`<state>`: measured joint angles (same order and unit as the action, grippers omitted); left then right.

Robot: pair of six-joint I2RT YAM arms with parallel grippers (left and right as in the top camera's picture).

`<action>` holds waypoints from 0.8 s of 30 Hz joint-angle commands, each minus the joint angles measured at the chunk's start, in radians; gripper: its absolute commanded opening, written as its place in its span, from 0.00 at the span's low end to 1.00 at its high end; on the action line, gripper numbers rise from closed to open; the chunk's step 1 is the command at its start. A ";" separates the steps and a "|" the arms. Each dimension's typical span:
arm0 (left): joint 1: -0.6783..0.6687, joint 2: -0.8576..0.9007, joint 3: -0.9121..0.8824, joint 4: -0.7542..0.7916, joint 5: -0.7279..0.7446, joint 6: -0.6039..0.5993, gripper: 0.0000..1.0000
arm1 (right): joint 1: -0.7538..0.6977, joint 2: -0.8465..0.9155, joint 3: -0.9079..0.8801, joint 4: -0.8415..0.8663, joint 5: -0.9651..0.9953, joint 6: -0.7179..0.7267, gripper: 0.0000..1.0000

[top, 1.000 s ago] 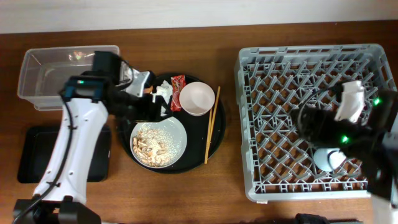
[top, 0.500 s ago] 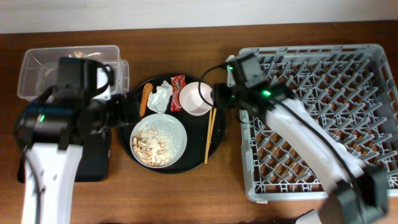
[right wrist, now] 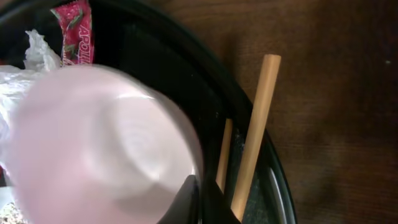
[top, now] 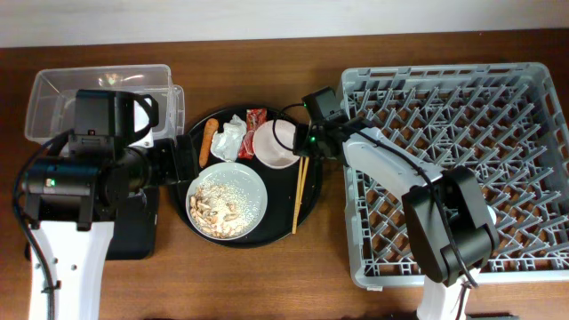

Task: Sort waste into correct bins and load items into the dishwasher rack
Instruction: 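Reach the right gripper to the pink bowl and grasp it, then lower the pink bowl into the rack's upper right and release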

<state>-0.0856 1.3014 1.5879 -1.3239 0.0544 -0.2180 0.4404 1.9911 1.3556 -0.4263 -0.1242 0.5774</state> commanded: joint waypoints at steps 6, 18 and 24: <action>0.003 0.000 0.005 0.001 -0.010 -0.002 0.99 | -0.045 -0.315 0.010 -0.113 0.035 -0.103 0.04; 0.003 0.000 0.005 0.001 -0.010 -0.002 0.99 | -0.252 -0.525 0.002 -0.509 1.217 -0.208 0.04; 0.003 0.000 0.005 0.001 -0.010 -0.002 0.99 | -0.289 -0.335 0.003 -0.501 1.185 -0.243 0.04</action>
<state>-0.0856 1.3014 1.5879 -1.3235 0.0509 -0.2180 0.1390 1.6417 1.3605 -0.9192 1.0531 0.2882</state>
